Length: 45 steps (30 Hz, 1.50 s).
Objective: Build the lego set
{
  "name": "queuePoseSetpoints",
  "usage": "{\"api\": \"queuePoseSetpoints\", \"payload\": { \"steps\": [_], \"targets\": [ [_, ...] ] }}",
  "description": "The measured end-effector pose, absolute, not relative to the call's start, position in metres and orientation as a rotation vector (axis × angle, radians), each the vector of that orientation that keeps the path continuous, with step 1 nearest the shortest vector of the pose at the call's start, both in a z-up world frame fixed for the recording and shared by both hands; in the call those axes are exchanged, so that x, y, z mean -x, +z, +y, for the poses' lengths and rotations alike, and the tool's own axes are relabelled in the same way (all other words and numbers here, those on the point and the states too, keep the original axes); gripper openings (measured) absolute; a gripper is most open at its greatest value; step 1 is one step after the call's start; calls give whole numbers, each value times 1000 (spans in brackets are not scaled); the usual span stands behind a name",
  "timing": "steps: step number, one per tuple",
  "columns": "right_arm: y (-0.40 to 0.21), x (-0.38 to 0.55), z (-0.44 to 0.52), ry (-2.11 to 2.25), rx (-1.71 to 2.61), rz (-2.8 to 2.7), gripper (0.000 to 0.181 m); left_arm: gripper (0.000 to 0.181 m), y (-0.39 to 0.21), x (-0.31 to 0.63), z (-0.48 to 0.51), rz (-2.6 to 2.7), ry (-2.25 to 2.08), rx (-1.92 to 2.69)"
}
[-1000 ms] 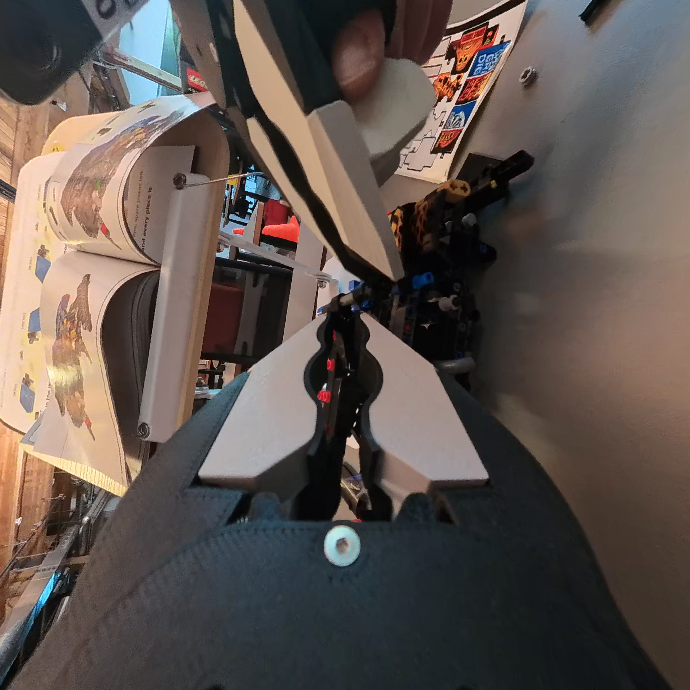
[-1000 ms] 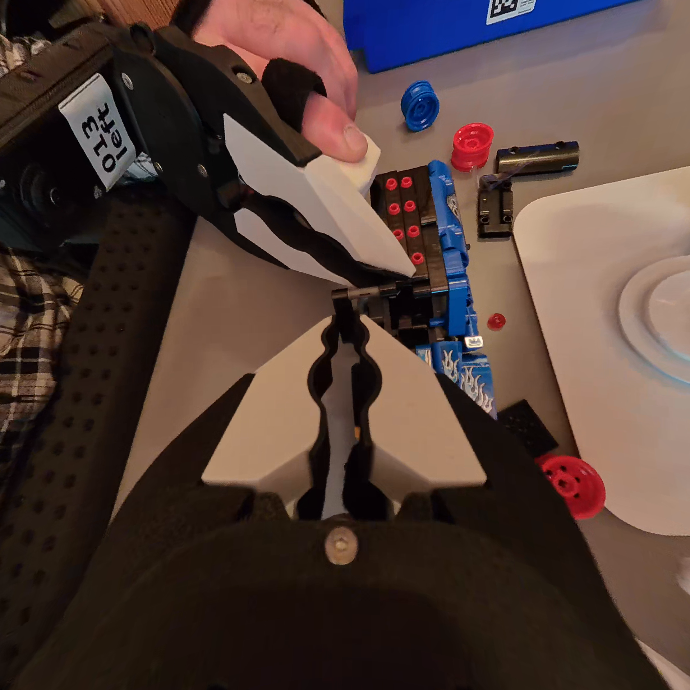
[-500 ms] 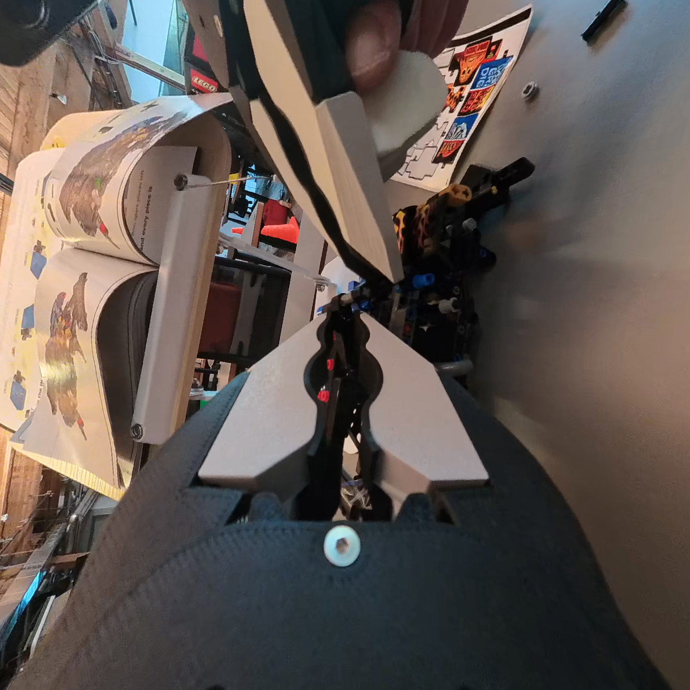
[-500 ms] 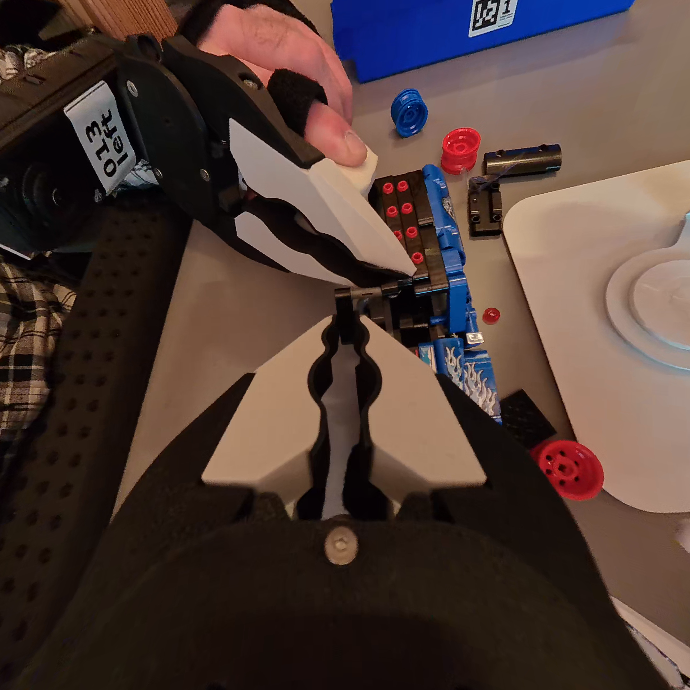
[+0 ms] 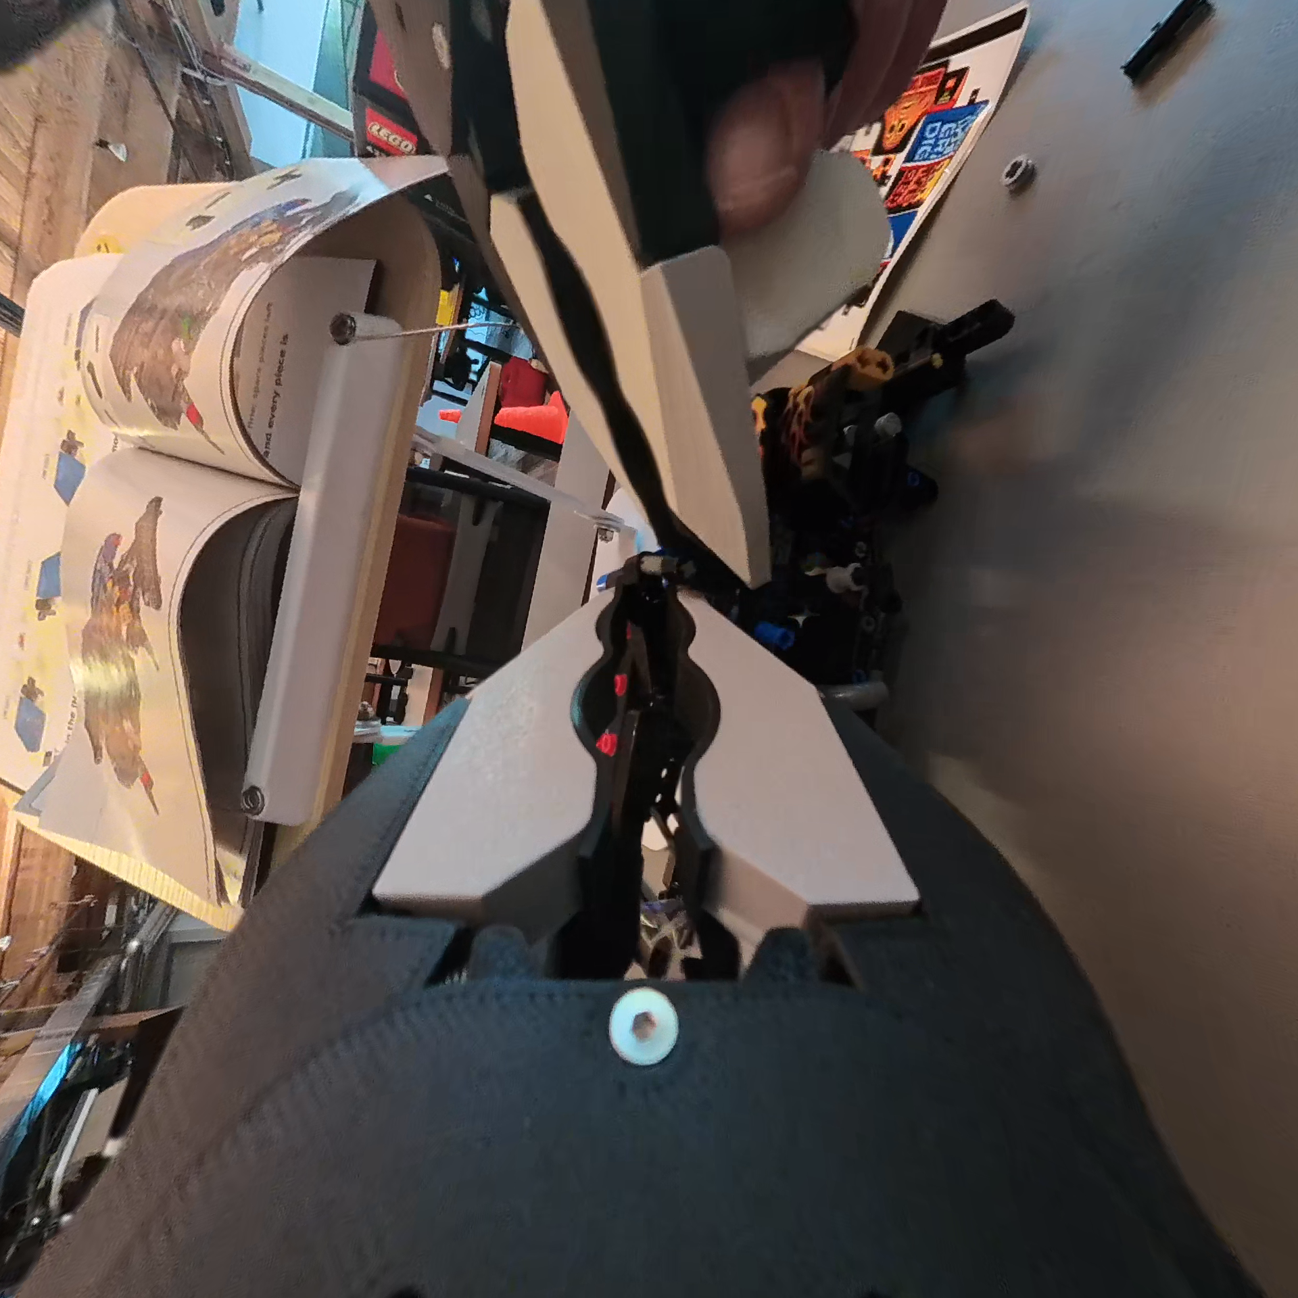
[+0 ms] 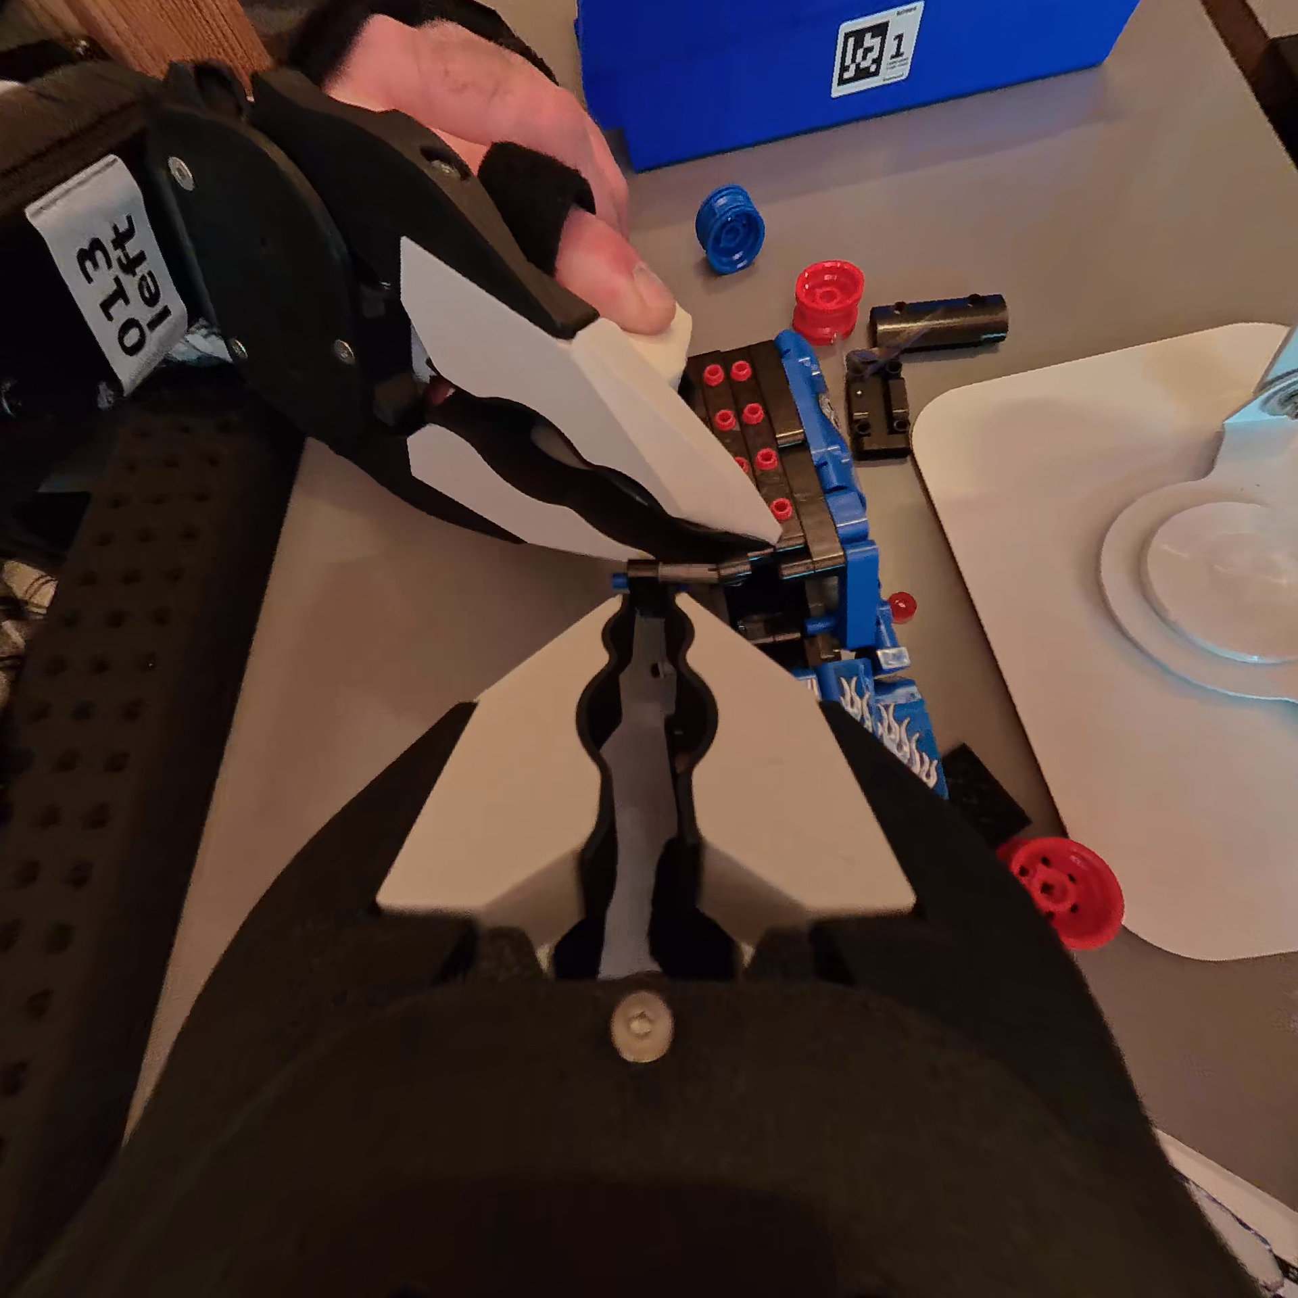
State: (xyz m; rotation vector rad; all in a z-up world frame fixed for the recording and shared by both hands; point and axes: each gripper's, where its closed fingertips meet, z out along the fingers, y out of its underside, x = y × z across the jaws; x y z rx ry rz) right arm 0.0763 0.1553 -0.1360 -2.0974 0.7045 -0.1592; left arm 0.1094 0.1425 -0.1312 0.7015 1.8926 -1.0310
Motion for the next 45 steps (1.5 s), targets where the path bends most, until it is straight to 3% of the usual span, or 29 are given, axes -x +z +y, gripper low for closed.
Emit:
{"api": "queuePoseSetpoints", "payload": {
  "steps": [16,45],
  "targets": [
    [-131,-81,159,-182,1923,783,6,9,-131,-113,140,1896,-1018,-651],
    [-140,-77,142,-83,2294,503,6,9,-135,-107,140,1943,-1088,-680]
  ]
}}
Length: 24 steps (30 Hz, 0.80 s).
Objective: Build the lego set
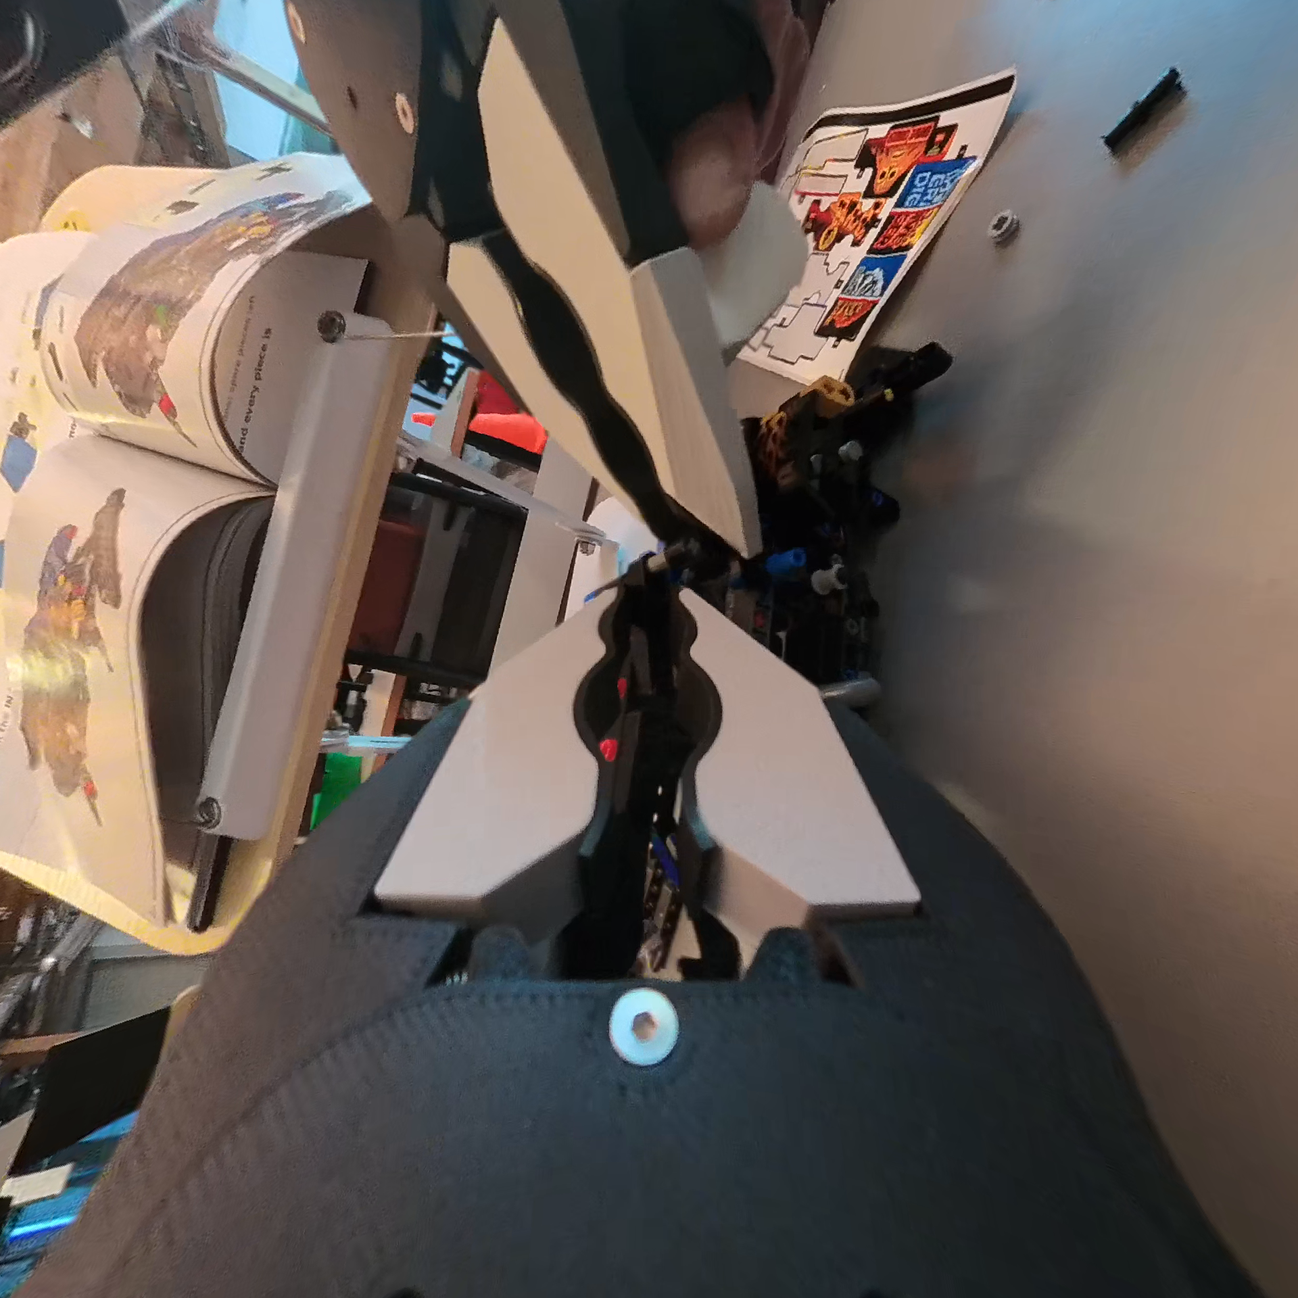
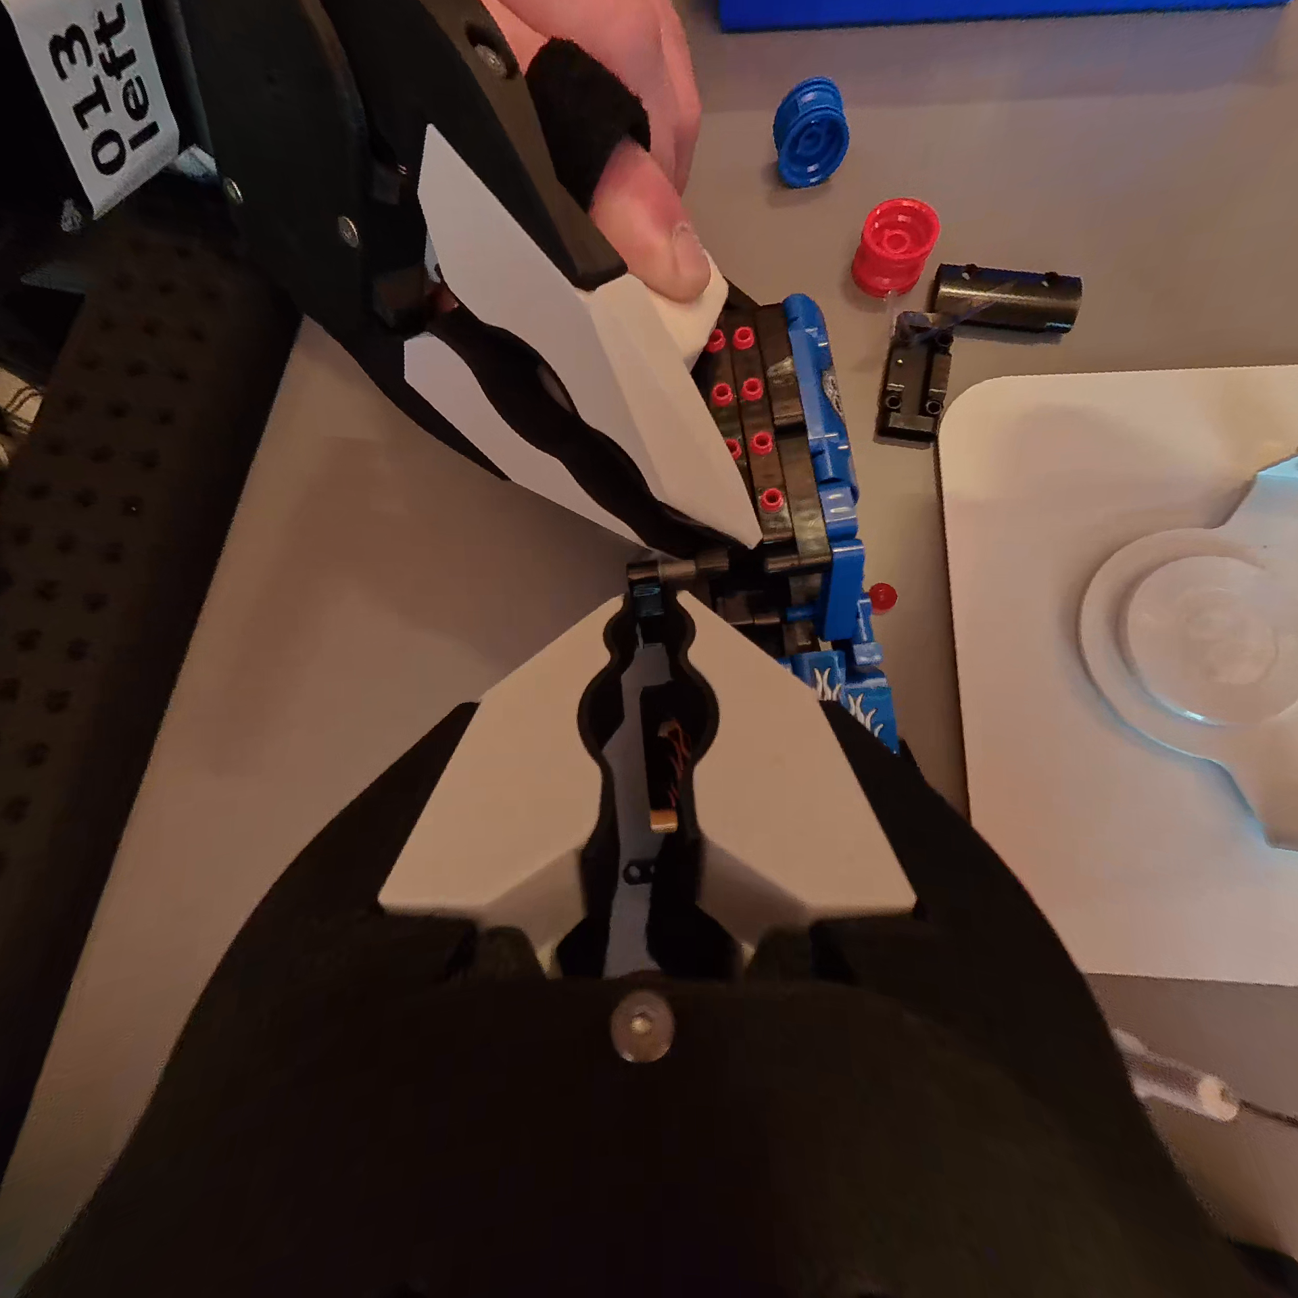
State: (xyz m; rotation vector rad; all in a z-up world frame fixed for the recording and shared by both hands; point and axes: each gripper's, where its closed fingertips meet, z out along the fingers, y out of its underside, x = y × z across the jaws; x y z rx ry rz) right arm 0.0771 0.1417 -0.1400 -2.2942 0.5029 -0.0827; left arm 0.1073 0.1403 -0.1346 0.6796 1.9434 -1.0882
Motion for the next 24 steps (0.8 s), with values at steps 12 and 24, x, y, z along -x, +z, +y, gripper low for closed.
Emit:
{"api": "queuePoseSetpoints", "payload": {
  "steps": [12,24],
  "targets": [
    [-129,-87,137,-268,2190,599,28,9,-133,-104,135,1928,-1091,-671],
    [-130,-88,138,-283,2213,564,20,7,-131,-97,126,1923,-1089,-662]
  ]
}}
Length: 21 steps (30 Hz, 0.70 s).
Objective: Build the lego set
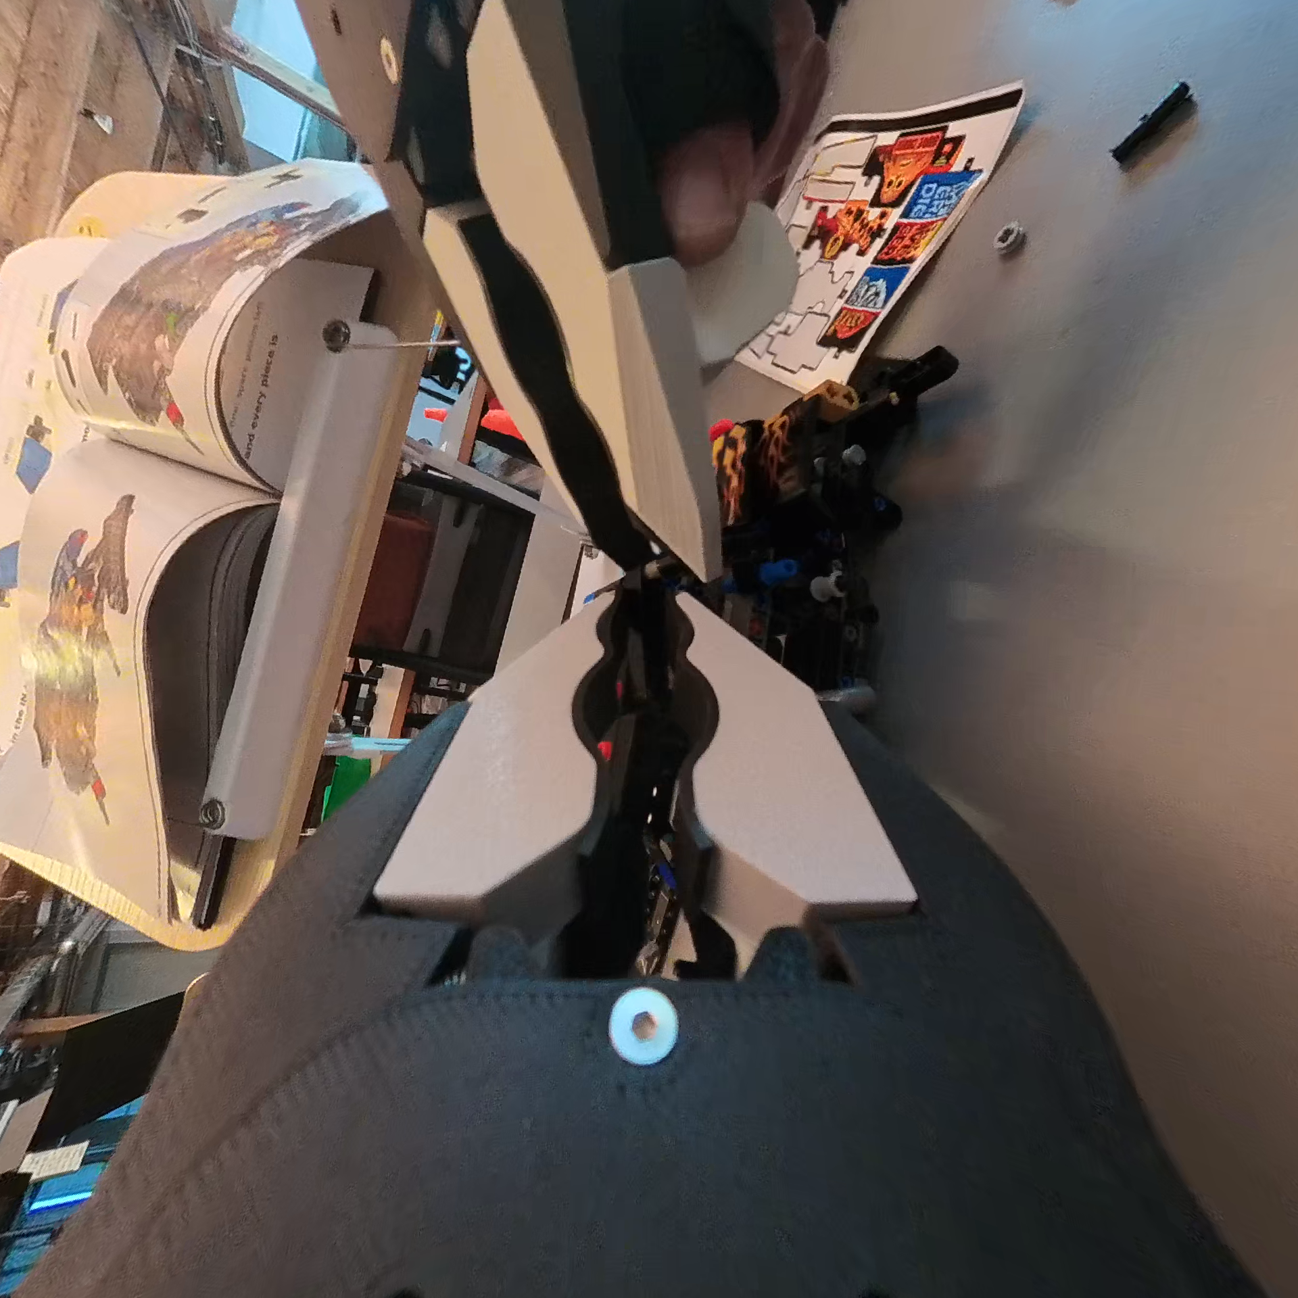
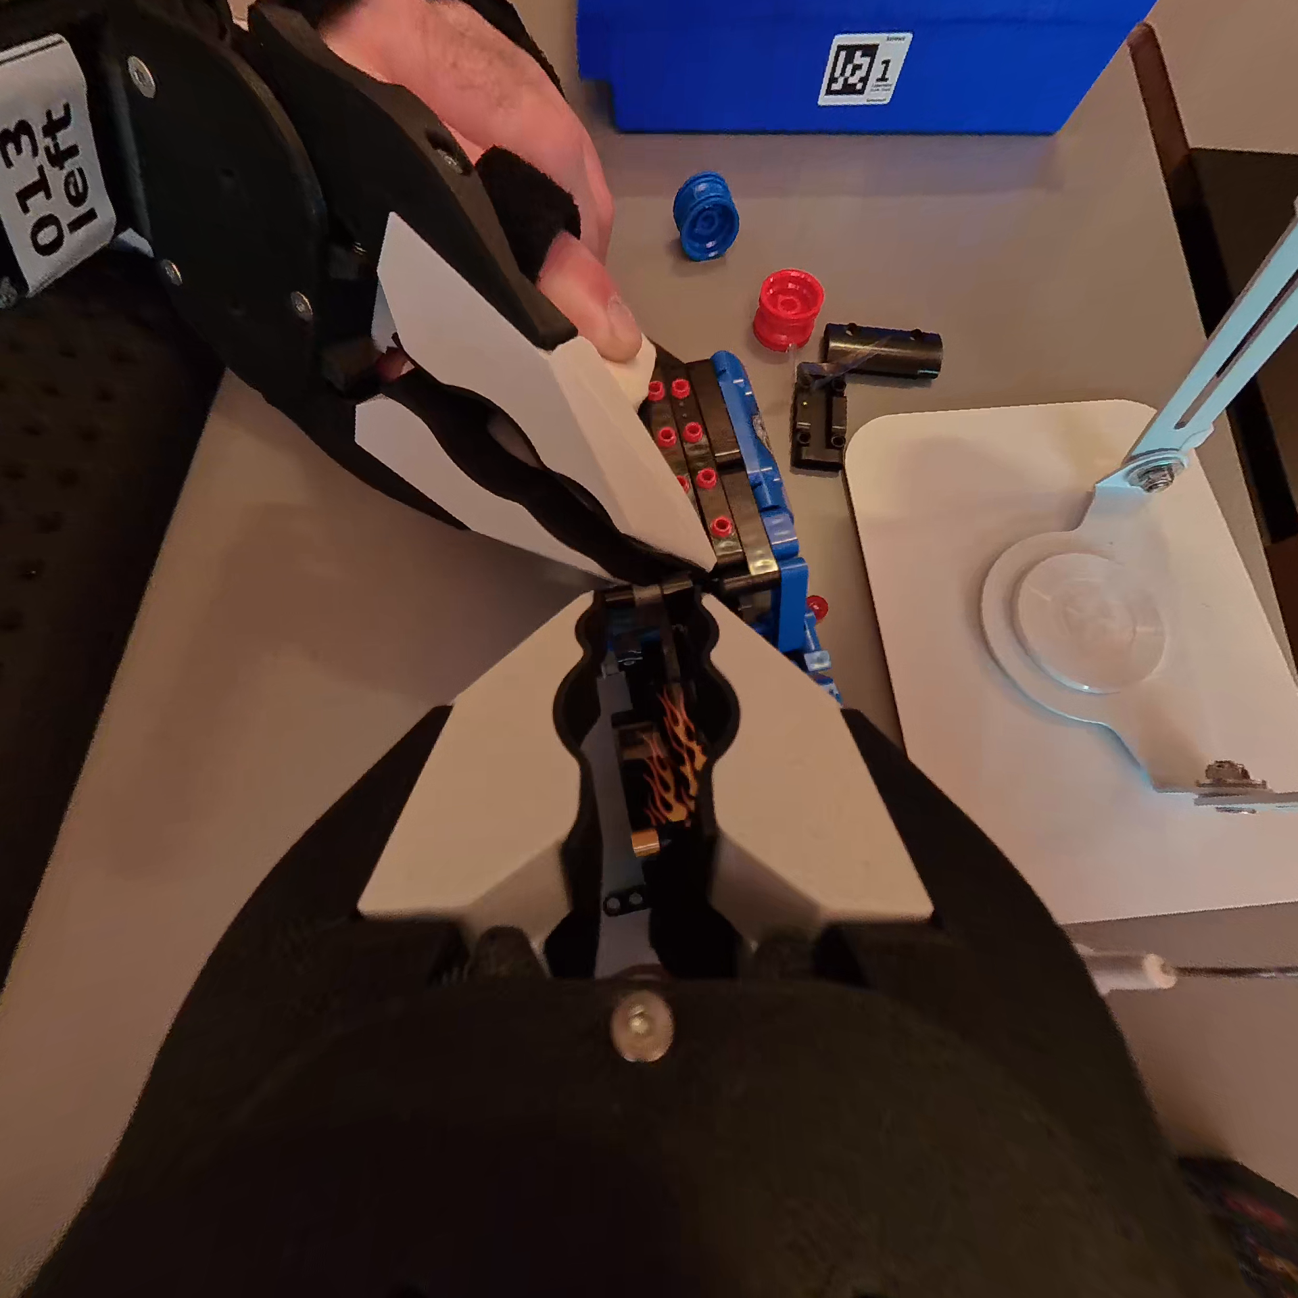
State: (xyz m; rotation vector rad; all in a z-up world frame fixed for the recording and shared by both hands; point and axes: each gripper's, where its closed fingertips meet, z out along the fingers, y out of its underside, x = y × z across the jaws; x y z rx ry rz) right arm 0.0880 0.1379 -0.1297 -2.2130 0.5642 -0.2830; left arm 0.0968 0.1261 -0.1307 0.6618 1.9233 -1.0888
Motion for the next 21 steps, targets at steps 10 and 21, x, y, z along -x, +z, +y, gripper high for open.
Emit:
{"api": "queuePoseSetpoints", "payload": {
  "steps": [10,21],
  "targets": [
    [-129,-89,137,-288,2207,576,21,8,-129,-92,123,1942,-1098,-655],
    [-131,-87,134,-398,2267,526,21,8,-130,-92,122,1936,-1100,-653]
  ]
}}
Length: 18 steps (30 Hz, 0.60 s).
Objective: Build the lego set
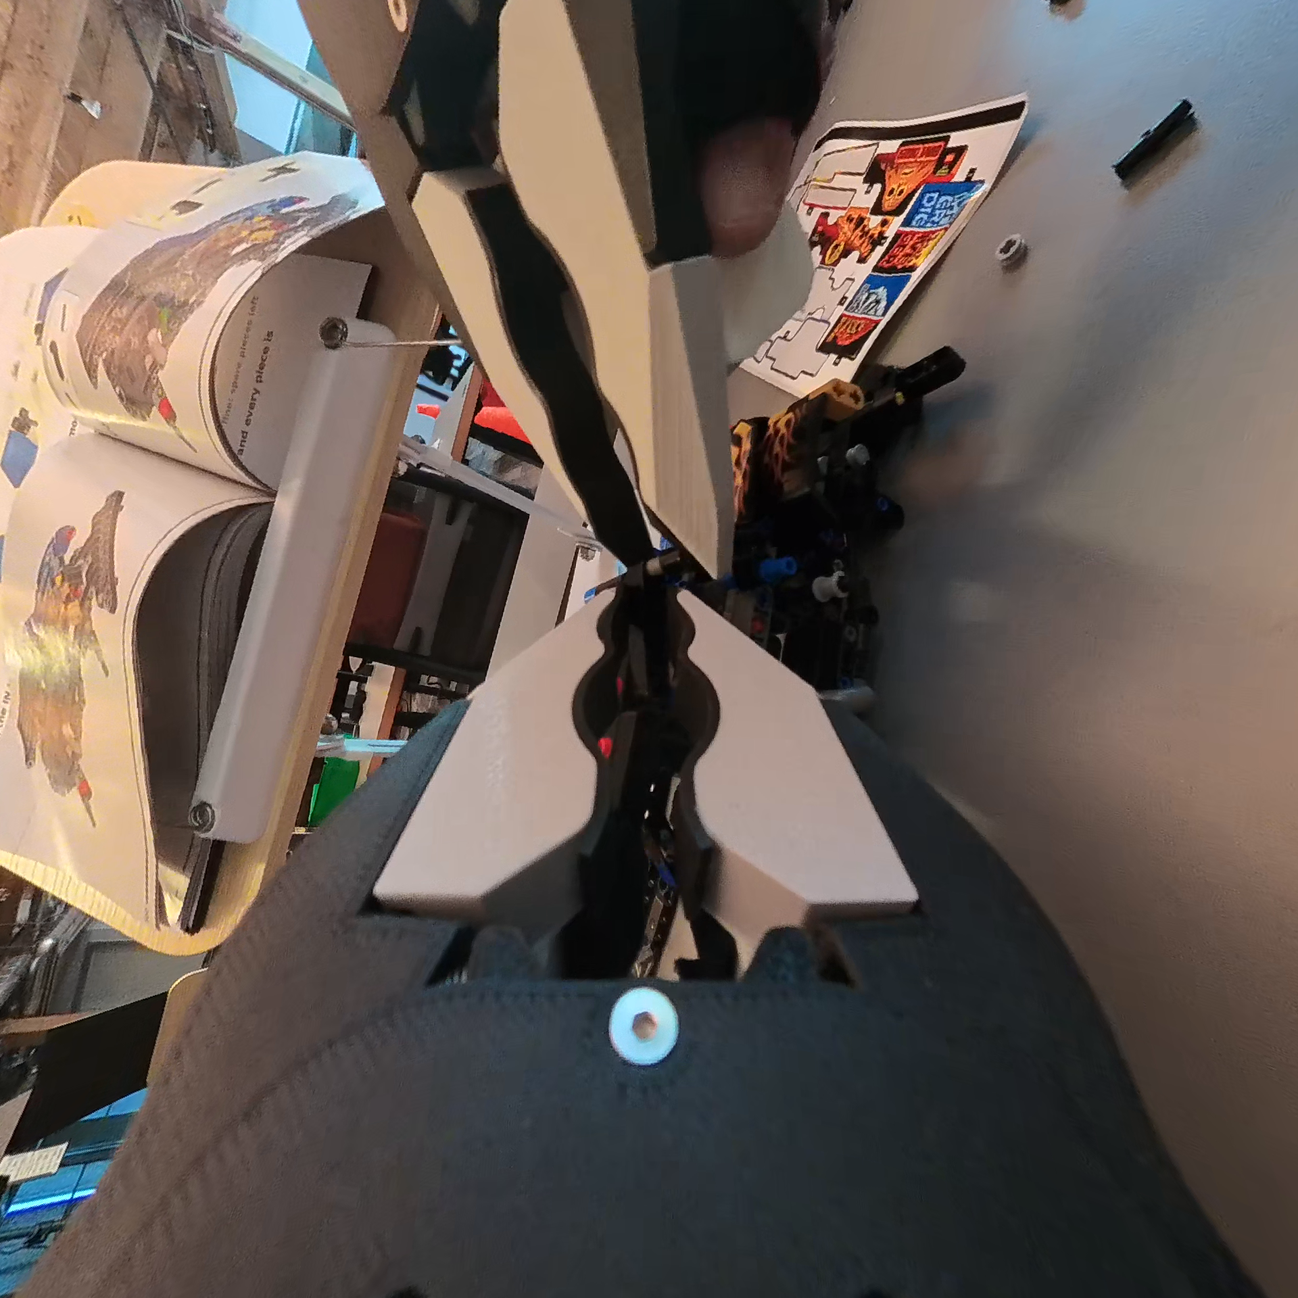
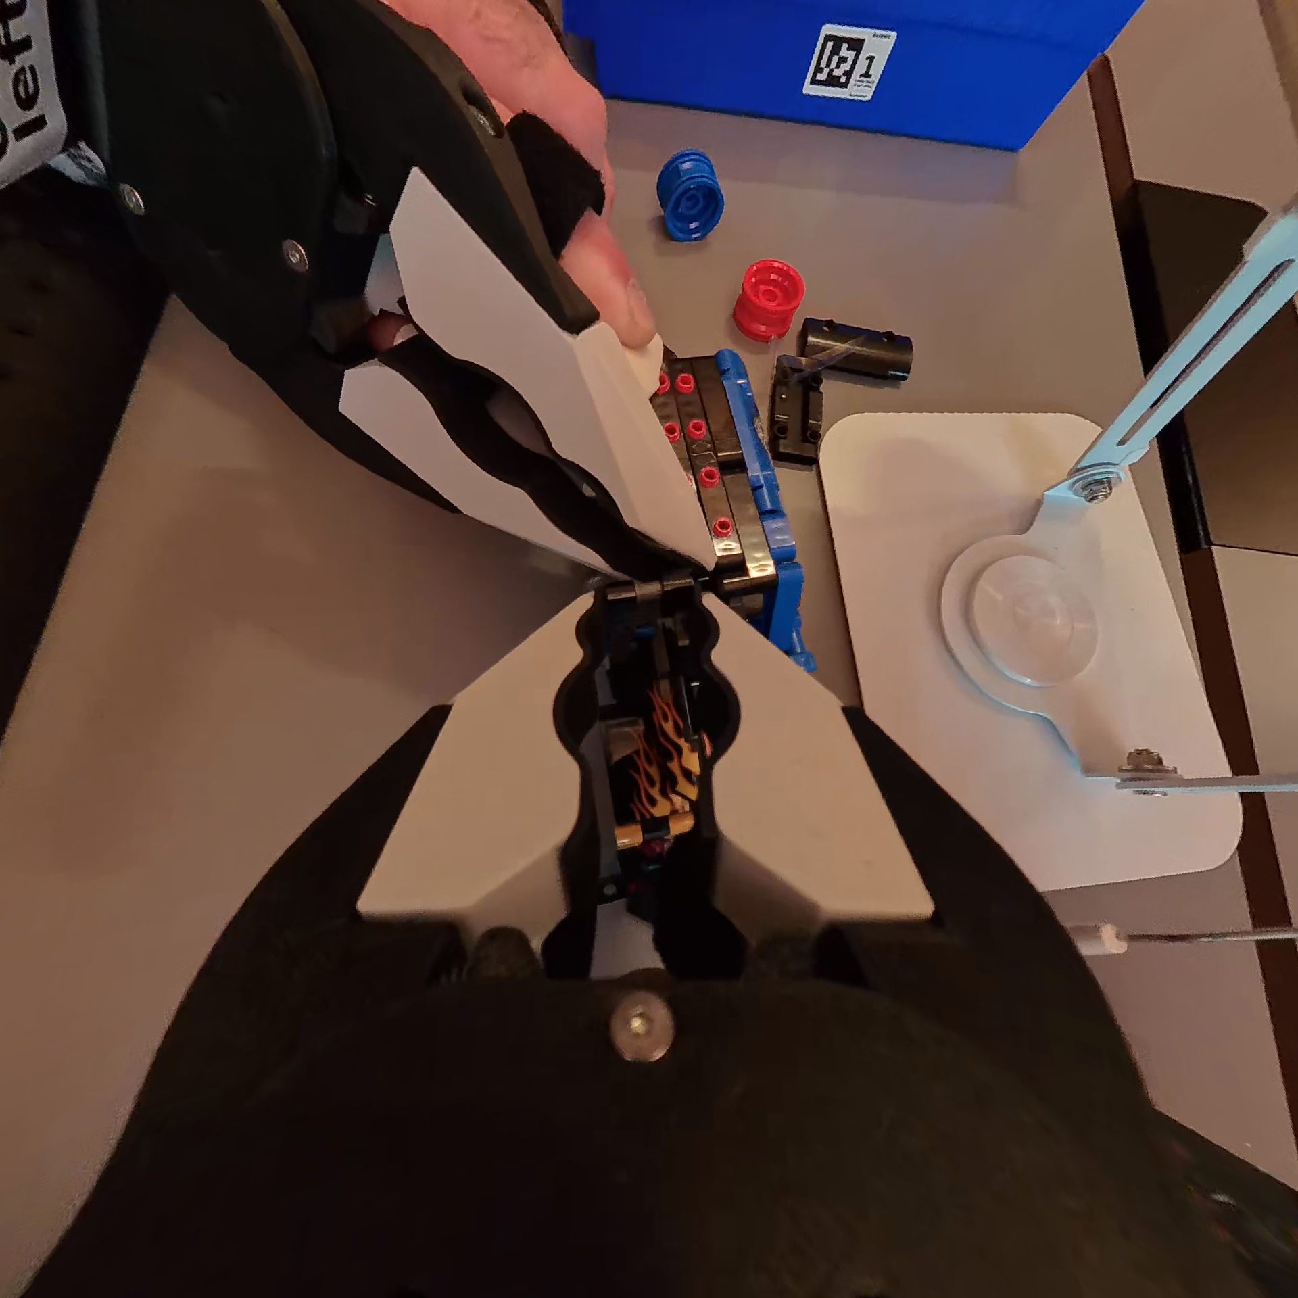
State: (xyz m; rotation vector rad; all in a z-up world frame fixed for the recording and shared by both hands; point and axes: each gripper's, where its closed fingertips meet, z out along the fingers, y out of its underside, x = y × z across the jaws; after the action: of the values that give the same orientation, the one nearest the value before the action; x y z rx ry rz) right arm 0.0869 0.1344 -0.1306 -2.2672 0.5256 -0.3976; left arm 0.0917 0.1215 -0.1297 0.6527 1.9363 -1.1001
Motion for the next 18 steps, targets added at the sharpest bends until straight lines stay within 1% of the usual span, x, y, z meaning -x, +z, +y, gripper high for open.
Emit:
{"api": "queuePoseSetpoints", "payload": {
  "steps": [5,6,7,10,13,16,18],
  "targets": [
    [-131,-89,134,-361,2250,590,19,7,-129,-94,121,1939,-1087,-631],
    [-130,-90,134,-343,2242,613,18,7,-129,-94,121,1940,-1099,-626],
    [-130,-91,133,-350,2237,632,11,7,-130,-94,121,1936,-1088,-631],
    [-130,-91,132,-324,2215,633,12,8,-129,-96,121,1946,-1093,-626],
    [-132,-92,131,-394,2251,604,14,8,-130,-96,122,1938,-1097,-641],
    [-136,-87,125,-349,2273,611,15,9,-130,-96,122,1944,-1103,-662],
    [-134,-87,122,-373,2272,595,15,14,-127,-96,124,1949,-1111,-660]
  ]
}}
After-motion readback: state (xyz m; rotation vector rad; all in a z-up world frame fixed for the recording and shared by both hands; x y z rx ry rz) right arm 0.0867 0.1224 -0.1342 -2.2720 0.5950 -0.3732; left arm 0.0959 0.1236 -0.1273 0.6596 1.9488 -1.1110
